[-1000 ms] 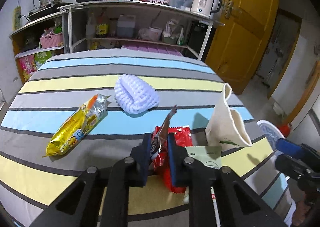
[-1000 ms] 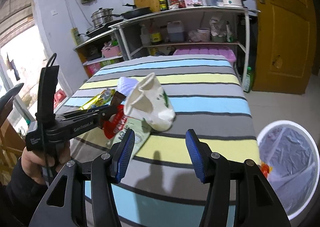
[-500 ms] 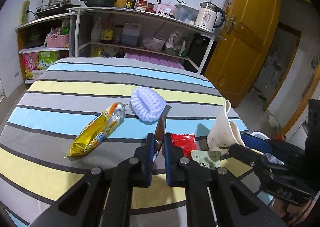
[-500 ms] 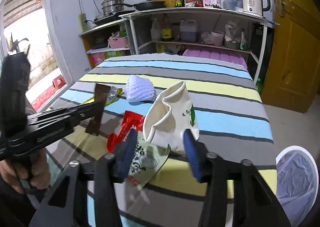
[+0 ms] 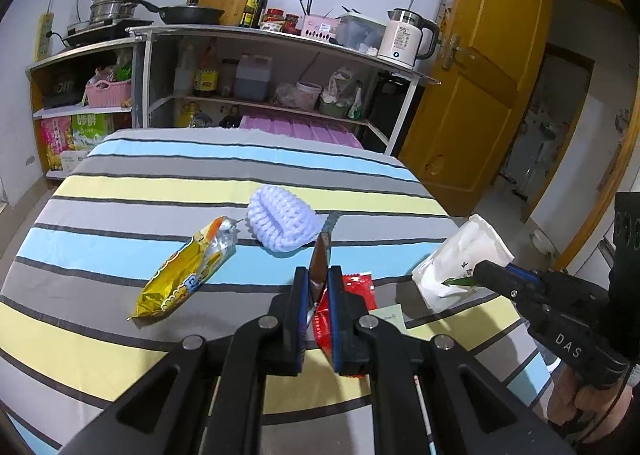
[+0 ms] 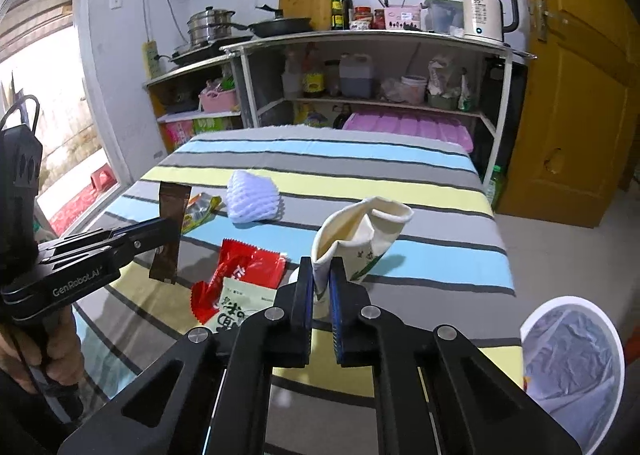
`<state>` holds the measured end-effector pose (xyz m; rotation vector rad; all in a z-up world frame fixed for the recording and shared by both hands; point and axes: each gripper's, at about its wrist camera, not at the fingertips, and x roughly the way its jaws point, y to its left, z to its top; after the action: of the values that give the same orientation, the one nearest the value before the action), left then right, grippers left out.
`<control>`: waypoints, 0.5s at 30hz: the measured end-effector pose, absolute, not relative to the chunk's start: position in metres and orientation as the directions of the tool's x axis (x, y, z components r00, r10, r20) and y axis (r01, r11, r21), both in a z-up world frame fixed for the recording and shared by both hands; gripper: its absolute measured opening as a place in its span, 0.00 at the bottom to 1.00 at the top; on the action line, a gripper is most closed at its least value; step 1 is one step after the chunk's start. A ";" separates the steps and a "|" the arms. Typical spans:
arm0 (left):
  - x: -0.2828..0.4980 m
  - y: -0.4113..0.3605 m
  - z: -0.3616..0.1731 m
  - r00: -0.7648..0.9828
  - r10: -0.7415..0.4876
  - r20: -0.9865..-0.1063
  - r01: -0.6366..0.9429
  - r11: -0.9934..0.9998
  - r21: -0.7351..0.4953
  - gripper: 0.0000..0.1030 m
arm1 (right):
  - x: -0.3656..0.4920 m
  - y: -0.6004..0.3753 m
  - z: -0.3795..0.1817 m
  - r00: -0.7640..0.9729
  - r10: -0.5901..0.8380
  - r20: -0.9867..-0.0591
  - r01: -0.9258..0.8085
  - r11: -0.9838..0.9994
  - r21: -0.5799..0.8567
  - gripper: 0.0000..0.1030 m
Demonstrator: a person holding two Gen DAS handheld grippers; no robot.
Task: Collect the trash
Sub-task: 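Grasp the brown wrapper with the left gripper while the right gripper grasps the white paper cup, then carry the wrapper and paper cup over the bin and open both grippers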
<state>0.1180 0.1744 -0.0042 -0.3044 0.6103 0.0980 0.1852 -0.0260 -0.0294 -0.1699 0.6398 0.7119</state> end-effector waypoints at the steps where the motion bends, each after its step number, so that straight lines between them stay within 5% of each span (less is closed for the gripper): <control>1: 0.117 0.172 -0.002 0.818 0.002 -0.575 -0.178 0.952 -0.250 0.09 | 0.184 -0.030 -0.027 0.580 0.557 -0.595 -0.653 0.754 0.069 0.07; 15: 0.120 0.118 0.024 0.835 -0.060 -0.548 -0.084 0.969 -0.233 0.09 | 0.164 -0.086 -0.006 0.635 0.546 -0.546 -0.598 0.795 0.099 0.07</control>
<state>0.1195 0.1185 0.0240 -0.2537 0.5849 0.0130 0.1637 -0.0863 -0.0065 -0.0944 0.5923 0.6550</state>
